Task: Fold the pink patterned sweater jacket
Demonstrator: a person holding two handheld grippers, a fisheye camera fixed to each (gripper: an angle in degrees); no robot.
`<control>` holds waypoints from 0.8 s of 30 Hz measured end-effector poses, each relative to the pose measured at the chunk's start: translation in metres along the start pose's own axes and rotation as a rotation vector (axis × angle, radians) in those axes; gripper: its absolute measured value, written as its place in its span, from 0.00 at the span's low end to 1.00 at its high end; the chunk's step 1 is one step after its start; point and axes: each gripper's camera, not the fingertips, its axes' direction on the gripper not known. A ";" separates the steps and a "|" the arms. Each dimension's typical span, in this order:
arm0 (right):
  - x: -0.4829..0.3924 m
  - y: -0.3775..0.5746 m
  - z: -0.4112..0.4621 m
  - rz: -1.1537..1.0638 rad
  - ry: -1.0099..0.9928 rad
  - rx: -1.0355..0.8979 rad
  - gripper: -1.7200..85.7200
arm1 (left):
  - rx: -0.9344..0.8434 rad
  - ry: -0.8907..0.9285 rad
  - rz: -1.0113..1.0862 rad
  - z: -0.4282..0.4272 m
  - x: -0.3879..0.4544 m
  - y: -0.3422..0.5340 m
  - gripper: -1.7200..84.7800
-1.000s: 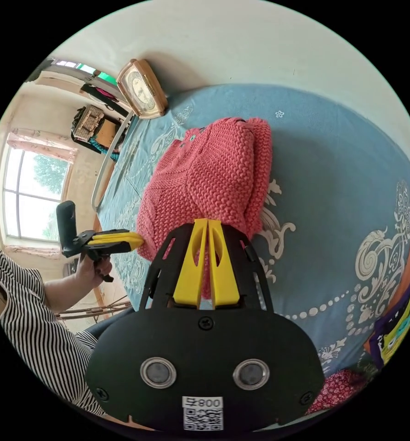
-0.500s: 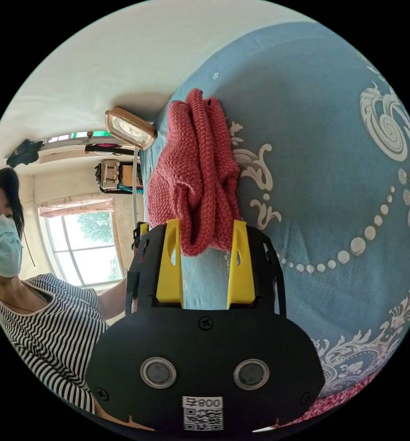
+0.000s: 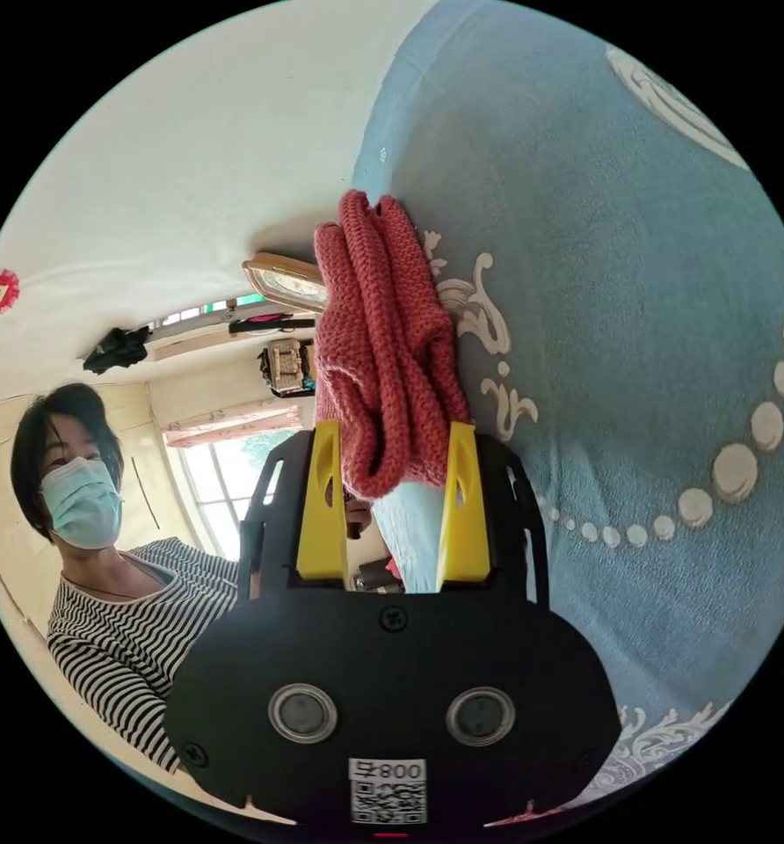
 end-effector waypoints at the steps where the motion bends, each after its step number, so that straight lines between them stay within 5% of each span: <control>1: 0.002 0.005 -0.002 0.003 0.011 0.005 0.22 | -0.005 0.000 -0.002 0.000 -0.002 0.001 0.30; 7: 0.002 0.017 0.014 -0.009 0.144 -0.081 0.22 | -0.065 -0.007 -0.010 0.002 -0.015 0.011 0.28; 24: -0.039 0.158 -0.008 0.050 0.081 -0.081 0.10 | -0.173 -0.046 -0.091 -0.012 0.020 0.127 0.23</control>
